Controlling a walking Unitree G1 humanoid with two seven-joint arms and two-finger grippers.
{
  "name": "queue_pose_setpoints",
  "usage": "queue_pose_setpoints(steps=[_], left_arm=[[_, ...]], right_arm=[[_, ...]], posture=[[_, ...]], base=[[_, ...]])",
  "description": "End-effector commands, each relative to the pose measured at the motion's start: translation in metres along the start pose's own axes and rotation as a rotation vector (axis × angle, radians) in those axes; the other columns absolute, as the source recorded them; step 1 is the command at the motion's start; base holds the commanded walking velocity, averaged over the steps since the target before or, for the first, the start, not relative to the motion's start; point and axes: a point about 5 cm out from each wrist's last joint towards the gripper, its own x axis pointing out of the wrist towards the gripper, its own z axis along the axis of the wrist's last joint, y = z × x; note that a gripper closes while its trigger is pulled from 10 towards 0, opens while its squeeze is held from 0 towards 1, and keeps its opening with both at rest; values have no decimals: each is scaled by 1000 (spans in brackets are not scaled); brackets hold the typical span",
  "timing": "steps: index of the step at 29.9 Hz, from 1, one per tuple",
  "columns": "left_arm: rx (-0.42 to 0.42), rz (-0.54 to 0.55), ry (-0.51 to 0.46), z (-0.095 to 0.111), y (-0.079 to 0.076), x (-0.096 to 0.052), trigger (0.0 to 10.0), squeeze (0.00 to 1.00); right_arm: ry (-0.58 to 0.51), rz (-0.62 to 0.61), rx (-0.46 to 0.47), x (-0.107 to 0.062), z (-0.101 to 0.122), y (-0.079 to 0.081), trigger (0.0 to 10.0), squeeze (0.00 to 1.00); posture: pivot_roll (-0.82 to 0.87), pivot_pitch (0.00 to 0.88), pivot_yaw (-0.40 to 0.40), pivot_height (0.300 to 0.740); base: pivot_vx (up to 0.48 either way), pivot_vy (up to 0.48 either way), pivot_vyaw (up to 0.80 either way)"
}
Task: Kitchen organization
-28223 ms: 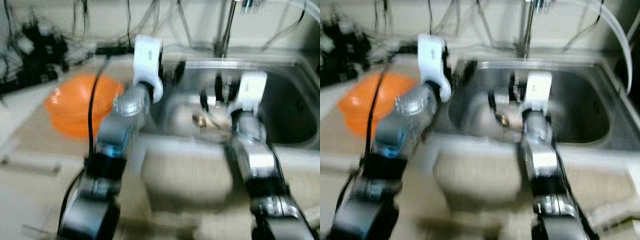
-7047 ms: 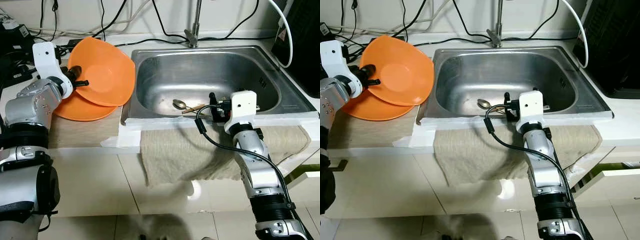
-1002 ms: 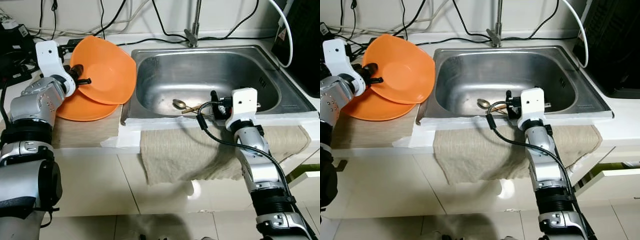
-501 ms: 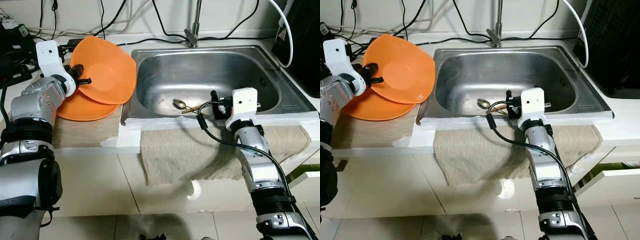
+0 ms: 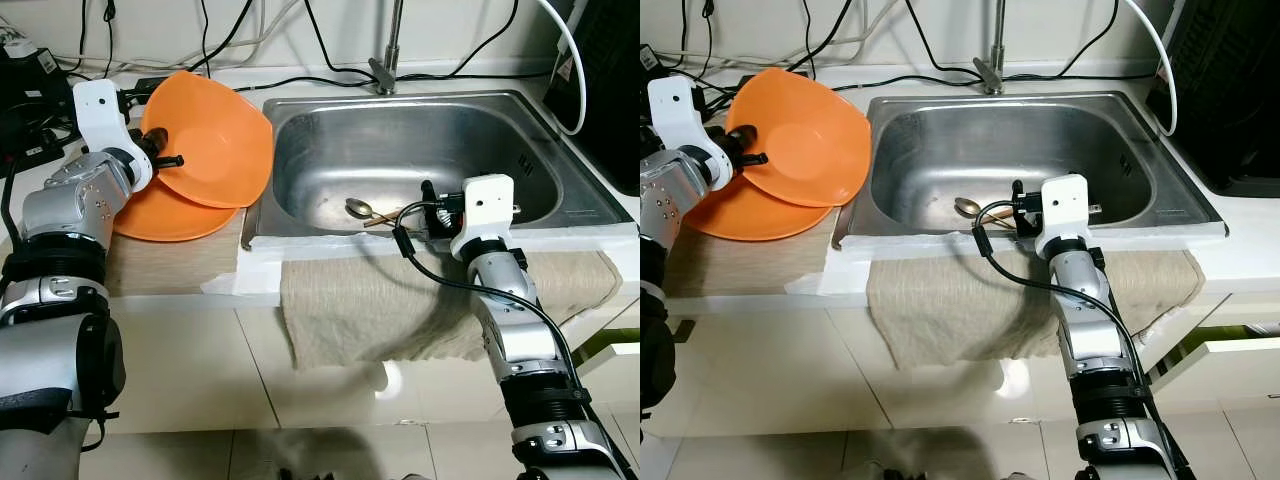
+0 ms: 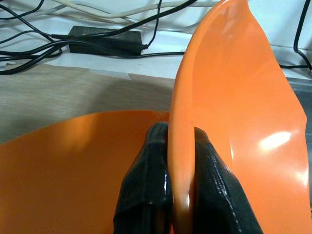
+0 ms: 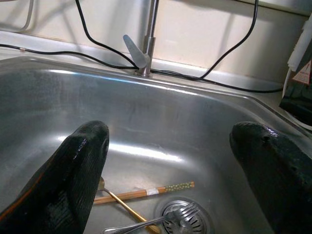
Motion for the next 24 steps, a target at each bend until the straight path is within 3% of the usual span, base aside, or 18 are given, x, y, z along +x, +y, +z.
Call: queue_pose_setpoints(steps=[1, 24], left_arm=[[31, 26, 50, -9, 3, 1, 0, 0], [31, 26, 51, -11, 2, 1, 0, 0]], right_arm=[[-25, 2, 9, 3, 5, -2, 10000, 0], [-24, 2, 9, 2, 4, -2, 10000, 0]], posture=[[-27, 0, 40, 740], [-30, 0, 38, 740]], base=[[0, 0, 0], [0, 0, 0]])
